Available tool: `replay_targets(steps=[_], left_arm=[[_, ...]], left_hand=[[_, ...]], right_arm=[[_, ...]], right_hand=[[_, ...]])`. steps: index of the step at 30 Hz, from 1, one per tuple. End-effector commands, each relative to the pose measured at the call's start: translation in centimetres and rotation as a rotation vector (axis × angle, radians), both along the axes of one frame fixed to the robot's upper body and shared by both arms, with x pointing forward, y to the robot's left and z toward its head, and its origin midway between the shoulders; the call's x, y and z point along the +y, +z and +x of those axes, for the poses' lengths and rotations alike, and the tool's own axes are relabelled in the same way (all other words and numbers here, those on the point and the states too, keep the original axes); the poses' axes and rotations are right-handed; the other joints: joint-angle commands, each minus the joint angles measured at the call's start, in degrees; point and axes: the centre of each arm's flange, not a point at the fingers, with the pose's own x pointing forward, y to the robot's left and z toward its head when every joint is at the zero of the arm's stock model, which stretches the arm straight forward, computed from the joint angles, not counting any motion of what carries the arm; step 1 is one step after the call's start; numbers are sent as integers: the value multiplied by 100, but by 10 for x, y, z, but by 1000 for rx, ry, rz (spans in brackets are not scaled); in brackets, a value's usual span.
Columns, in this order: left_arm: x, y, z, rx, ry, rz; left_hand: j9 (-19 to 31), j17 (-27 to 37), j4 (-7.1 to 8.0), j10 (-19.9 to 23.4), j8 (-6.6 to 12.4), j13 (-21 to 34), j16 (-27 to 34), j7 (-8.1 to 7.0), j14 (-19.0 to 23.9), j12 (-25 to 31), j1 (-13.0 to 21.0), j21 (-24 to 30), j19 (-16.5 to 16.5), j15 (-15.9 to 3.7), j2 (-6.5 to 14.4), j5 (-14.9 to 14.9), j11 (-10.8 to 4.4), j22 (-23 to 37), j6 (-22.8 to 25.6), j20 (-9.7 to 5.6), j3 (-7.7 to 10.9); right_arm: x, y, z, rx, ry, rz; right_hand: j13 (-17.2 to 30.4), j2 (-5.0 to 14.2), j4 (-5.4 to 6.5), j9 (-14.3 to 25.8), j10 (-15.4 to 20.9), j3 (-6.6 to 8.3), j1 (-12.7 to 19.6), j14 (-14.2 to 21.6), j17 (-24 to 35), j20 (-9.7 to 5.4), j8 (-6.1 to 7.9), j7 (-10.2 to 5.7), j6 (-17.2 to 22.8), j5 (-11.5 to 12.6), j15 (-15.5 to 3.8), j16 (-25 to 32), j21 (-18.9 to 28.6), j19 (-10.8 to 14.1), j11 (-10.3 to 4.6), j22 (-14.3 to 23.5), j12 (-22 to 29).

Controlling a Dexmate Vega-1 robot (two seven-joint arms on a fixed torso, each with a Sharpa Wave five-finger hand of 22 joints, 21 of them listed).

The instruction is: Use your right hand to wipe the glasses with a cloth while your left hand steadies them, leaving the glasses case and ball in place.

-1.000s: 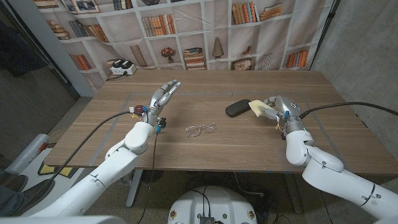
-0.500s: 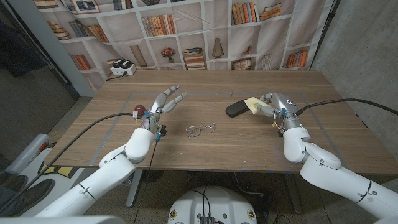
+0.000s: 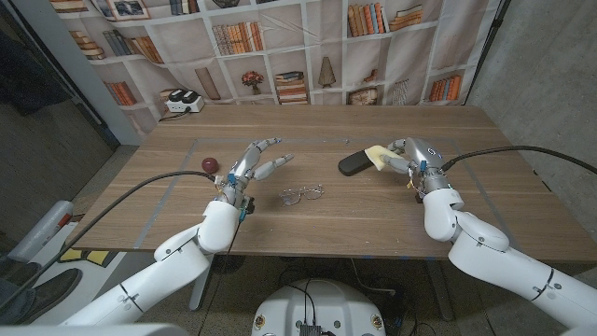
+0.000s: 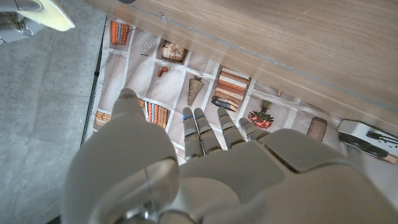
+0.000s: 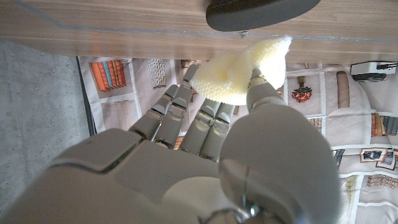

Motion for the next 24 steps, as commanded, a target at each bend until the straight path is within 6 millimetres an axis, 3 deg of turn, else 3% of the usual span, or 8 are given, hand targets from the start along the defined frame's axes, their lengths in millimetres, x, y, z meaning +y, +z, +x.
replay_targets(steps=[1,3,5,7,24], left_arm=[[-12,-8,-12,-70,165,159],[-11,-9,-13,-74,184,168],[-10,-12,-13,-68,197,171],[-9,-14,-13,-61,206,171],[-10,-45,0,32,249,186]], left_hand=[[29,-2,-103,131,36,6,5,-36,70,19,205,-5,59,-389,-31,17,-60,-3,117,20,30],[30,-4,-174,233,48,6,6,-22,109,29,331,-3,95,-411,-47,35,-54,-7,201,-15,53],[32,-5,-242,380,57,7,18,12,218,36,453,-12,130,-411,-88,55,163,-14,335,-187,55],[33,-4,-250,392,70,8,17,75,239,27,470,-13,140,-408,-97,59,172,-16,401,-192,51],[37,7,-244,949,154,24,51,13,501,86,536,-2,314,-531,-108,98,-101,-17,945,-96,4]], right_arm=[[3,-1,6,3,7,6],[4,-2,7,6,8,10],[5,-2,7,9,9,12],[5,-3,8,12,9,12],[10,-2,6,23,1,9]], right_hand=[[13,235,0,13,67,-2,165,-6,15,-503,19,-310,358,16,-725,-28,-5,-3,-32,13,44],[13,238,0,12,69,-5,168,-5,15,-502,19,-310,358,15,-726,-29,-8,-8,-31,13,43],[13,239,-1,12,71,-6,171,-7,14,-494,18,-310,359,15,-727,-32,-9,-11,-31,13,42],[13,241,-1,11,73,-11,175,-5,14,-493,17,-310,360,14,-727,-32,-11,-14,-31,13,40],[13,250,5,6,78,-33,181,-1,10,-476,9,-310,358,11,-713,-43,-21,-24,-31,10,27]])
